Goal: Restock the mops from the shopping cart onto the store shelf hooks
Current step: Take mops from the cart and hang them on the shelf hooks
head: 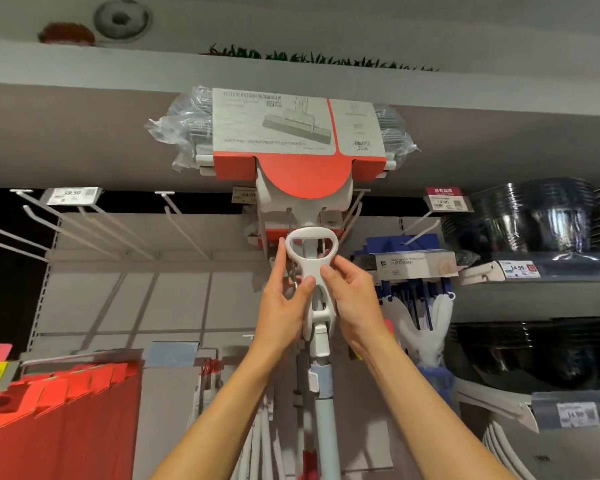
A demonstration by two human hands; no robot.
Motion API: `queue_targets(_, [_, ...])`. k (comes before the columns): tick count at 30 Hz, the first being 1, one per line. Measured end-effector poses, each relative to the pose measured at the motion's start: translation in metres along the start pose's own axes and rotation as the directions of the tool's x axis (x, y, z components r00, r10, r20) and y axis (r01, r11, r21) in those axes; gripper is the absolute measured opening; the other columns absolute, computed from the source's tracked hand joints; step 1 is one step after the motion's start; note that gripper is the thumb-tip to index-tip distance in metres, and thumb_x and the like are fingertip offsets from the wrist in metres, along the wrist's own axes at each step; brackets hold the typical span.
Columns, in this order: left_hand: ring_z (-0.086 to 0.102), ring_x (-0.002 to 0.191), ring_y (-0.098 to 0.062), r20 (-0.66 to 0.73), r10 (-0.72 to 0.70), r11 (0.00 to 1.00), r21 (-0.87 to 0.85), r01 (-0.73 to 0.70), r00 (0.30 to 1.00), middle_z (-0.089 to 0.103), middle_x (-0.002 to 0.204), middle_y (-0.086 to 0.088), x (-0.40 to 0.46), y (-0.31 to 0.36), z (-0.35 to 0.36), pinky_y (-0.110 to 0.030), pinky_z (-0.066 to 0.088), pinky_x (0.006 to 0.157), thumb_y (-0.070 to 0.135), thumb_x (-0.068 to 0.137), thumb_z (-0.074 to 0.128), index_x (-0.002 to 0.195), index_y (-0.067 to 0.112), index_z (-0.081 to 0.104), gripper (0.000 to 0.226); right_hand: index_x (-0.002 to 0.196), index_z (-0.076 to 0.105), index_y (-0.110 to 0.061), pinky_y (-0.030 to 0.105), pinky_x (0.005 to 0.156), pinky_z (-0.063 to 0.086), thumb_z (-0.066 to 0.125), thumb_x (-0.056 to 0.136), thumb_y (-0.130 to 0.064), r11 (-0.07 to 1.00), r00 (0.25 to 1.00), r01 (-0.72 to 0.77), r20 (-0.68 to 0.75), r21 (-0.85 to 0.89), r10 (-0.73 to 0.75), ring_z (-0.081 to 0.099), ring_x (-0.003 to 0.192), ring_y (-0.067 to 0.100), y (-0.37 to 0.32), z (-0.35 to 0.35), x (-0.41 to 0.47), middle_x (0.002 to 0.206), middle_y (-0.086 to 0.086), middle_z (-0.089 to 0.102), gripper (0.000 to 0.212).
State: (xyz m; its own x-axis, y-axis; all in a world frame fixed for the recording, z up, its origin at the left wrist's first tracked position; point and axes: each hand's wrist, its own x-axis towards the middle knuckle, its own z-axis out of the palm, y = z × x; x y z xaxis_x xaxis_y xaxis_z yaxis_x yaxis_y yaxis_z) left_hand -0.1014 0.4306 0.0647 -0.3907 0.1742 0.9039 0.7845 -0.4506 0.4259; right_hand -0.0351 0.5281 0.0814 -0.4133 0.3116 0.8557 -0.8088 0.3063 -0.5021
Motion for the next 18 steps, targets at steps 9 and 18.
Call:
queue_targets(9, [0.065,0.083,0.001,0.058,0.037,0.999,-0.025,-0.036,0.998,0.067,0.109,0.009,0.064,-0.02,-0.018,-0.019,0.054,0.077,0.015,0.101,0.058,0.156,0.041,0.023,0.07,0.114,0.071,-0.013,0.051,0.088,0.058,0.049,0.102,-0.006,0.997,0.997,-0.051,-0.047,0.054,0.054,0.07,0.101,0.038,0.014,0.026,0.056,0.105,0.019,0.074,0.025])
queue_targets(18, [0.064,0.077,0.006,0.09,0.032,0.999,0.017,-0.034,0.995,0.064,0.112,0.004,0.096,-0.039,-0.013,-0.019,0.052,0.074,0.019,0.101,0.059,0.156,0.042,0.02,0.071,0.107,0.071,-0.008,0.041,0.072,0.061,0.051,0.102,-0.006,0.994,0.99,-0.089,-0.103,0.061,0.095,0.07,0.081,0.027,0.027,0.022,0.084,0.097,0.02,0.074,0.021])
